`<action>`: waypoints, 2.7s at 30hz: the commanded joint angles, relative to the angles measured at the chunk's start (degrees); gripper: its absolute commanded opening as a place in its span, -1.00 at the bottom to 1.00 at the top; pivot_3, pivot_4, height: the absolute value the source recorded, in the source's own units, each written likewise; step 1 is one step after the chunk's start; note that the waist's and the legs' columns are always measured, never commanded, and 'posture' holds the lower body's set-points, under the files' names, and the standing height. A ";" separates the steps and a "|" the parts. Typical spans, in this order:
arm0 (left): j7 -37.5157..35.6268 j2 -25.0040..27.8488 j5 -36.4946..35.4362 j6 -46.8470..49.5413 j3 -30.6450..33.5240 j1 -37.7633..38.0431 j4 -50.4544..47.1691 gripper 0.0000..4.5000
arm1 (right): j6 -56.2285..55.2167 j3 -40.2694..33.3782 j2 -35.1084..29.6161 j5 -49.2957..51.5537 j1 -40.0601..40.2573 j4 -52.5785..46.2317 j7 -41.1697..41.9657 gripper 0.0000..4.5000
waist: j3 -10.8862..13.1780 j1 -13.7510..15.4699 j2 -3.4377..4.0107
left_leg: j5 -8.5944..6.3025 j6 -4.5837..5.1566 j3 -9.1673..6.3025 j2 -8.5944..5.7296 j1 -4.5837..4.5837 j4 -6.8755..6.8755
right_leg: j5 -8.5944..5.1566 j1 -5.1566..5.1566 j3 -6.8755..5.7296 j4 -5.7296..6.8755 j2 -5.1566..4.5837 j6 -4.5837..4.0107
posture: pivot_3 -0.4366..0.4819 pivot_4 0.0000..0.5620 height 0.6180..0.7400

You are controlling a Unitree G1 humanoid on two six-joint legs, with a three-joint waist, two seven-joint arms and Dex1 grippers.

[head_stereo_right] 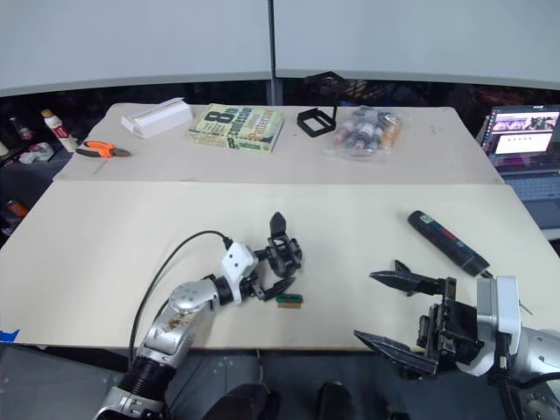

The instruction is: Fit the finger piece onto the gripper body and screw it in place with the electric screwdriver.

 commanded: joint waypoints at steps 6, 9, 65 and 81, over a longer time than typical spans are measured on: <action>1.02 -0.93 0.32 -2.51 -1.30 -1.38 1.70 0.99 | -0.98 -0.90 -0.28 1.27 -0.18 -1.31 -0.30 1.00 | -0.01 0.13 0.02 | -0.02 0.00 0.00 0.00 0.08 0.00 | 0.00 0.10 -0.01 -0.02 -0.02 0.01 | -0.05 -0.47 1.00; 0.90 -1.02 0.54 -2.55 -2.04 -1.60 2.32 0.73 | -1.01 -0.91 -0.21 1.26 -0.09 -1.35 -0.29 1.00 | -0.01 0.19 0.02 | -0.15 -0.17 0.00 -0.01 0.09 0.00 | -0.01 0.12 -0.02 -0.03 -0.02 0.01 | -0.05 -0.47 1.00; -39.07 2.41 3.59 -40.80 5.48 -37.37 67.13 0.02 | 2.88 -4.47 -4.24 6.33 3.87 -8.21 -8.23 1.00 | 0.00 -0.58 -0.01 | 0.08 0.25 0.00 -0.05 -0.18 0.13 | 0.01 -0.10 -0.08 0.04 -0.02 0.04 | -0.05 -0.47 1.00; -42.07 5.59 0.77 -38.13 9.92 -35.41 65.30 0.98 | 3.17 -7.37 -4.85 6.86 5.42 -5.74 -7.36 1.00 | 0.00 -0.67 -0.01 | 0.04 0.30 0.00 -0.04 -0.10 0.12 | 0.01 -0.04 -0.08 0.02 0.01 0.04 | -0.05 -0.47 1.00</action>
